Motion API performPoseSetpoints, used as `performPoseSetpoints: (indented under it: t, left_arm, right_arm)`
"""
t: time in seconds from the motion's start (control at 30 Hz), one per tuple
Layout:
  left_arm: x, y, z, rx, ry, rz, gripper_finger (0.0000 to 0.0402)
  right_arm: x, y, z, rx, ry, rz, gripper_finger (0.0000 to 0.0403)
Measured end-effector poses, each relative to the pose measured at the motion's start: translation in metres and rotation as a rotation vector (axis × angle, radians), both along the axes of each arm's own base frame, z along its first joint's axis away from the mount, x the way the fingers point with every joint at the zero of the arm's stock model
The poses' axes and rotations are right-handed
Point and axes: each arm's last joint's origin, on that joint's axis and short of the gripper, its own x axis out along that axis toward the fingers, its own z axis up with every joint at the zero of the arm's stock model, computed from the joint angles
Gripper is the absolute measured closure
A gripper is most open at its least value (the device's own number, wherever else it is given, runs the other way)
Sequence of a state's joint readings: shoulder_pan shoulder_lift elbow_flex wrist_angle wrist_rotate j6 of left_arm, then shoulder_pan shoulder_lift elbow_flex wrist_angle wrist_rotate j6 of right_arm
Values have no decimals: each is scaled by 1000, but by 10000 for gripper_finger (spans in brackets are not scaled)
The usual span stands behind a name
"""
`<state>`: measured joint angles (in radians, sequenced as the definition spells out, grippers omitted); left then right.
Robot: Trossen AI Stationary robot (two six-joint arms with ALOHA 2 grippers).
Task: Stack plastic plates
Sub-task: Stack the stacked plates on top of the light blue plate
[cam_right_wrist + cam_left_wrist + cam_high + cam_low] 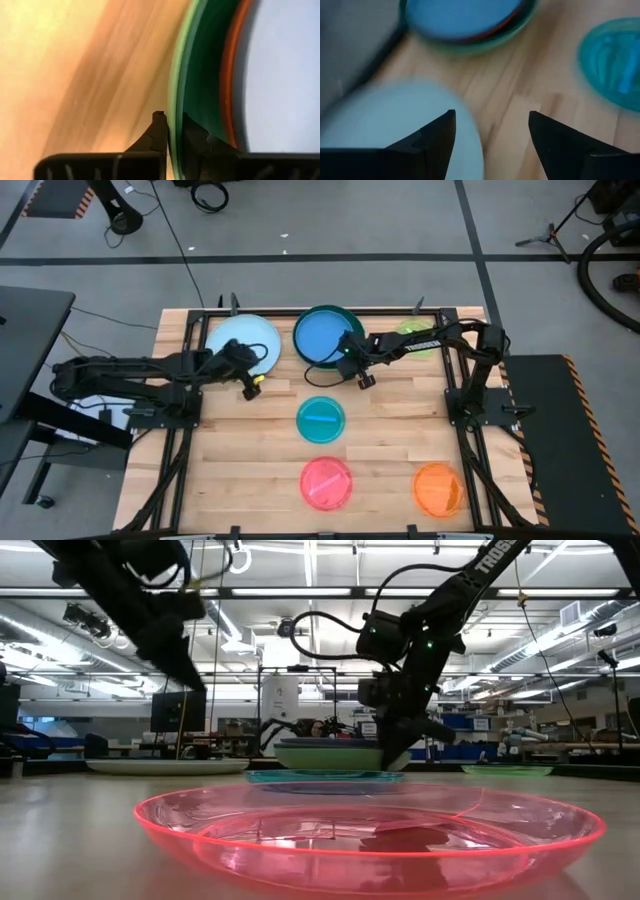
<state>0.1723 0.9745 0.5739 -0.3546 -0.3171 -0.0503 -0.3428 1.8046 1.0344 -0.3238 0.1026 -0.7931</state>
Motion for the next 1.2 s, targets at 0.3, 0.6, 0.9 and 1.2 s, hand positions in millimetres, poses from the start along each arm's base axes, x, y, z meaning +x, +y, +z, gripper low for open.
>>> performPoseSetpoints:
  t: [0.3,0.6,0.9,1.2]
  left_arm:
    - [29,-14,7,327,-29,-329,146]
    - [69,-14,-35,288,-2,-322,174]
    - [104,-8,-44,249,-62,-364,217]
    - [110,-18,-62,240,16,-468,230]
  right_arm:
    - [0,8,3,-18,14,8,374]
    - [5,38,17,-29,-22,59,373]
    - [7,65,19,-38,-4,145,372]
    - [10,71,20,-64,-13,157,371]
